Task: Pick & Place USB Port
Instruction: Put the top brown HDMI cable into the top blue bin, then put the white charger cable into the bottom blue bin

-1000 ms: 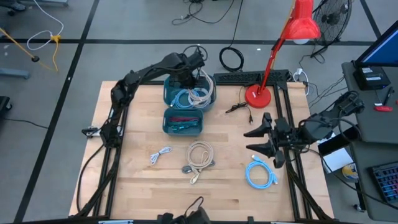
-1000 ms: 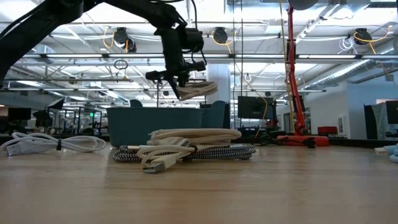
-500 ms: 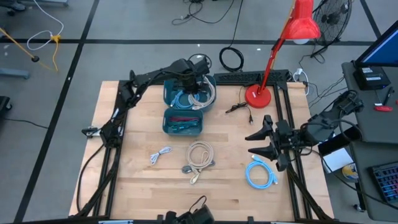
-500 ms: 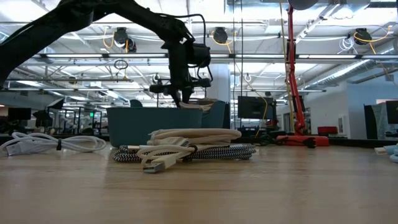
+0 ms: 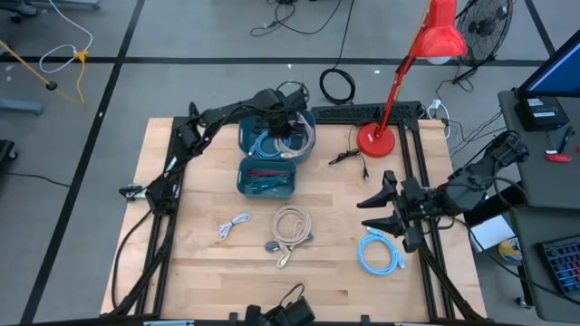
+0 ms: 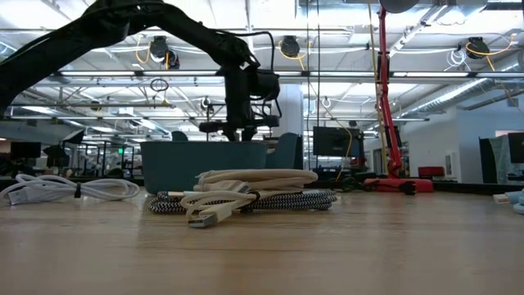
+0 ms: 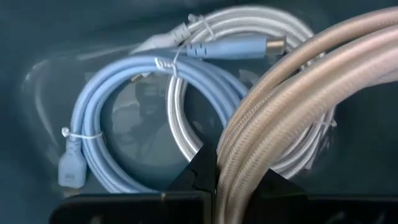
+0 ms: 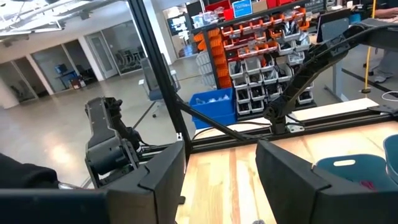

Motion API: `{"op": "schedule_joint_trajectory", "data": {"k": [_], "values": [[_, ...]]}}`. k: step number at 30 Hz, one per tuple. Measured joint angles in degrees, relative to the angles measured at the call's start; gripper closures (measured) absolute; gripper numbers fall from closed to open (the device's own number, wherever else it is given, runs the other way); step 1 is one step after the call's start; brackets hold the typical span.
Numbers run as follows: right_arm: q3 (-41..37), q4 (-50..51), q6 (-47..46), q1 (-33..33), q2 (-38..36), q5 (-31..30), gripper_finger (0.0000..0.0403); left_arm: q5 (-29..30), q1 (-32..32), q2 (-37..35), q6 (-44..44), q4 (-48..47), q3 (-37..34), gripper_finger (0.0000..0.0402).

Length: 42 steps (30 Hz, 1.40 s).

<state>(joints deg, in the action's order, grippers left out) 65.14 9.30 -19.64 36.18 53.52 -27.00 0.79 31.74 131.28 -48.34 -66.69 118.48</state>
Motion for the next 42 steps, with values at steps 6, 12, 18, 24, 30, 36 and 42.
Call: {"op": "schedule_joint_trajectory", "data": {"k": [6,12,18,24,30,36,42], "values": [[0.0,0.0,-0.04,0.0,0.09,0.0,0.0216,2.28,0.16,0.03,0.66,0.38,0.0,0.0381],[0.0,0.0,-0.47,-0.02,0.09,-0.11,0.0216,2.26,0.16,0.03,1.87,0.17,-0.02,0.0371],[0.0,-0.02,-0.48,-0.02,0.09,-0.22,0.0216,0.97,0.06,0.01,3.81,-0.23,-0.02,0.0362],[0.0,-0.02,-0.48,-0.02,0.09,-1.33,0.0216,2.92,-0.92,-0.04,3.62,-1.35,0.0,0.0325],[0.0,-0.02,-0.68,-0.02,0.09,-1.36,0.0216,5.54,-1.82,-0.08,3.26,-3.42,0.0,0.0241],[0.0,-0.02,-0.57,-0.02,0.09,-1.49,0.0216,8.58,-2.72,-1.41,3.71,-3.9,-0.02,0.0195],[0.0,0.3,-0.35,-0.02,0.09,-1.73,0.0216,10.8,-2.75,-6.83,6.37,-3.36,-0.02,0.02]]}}
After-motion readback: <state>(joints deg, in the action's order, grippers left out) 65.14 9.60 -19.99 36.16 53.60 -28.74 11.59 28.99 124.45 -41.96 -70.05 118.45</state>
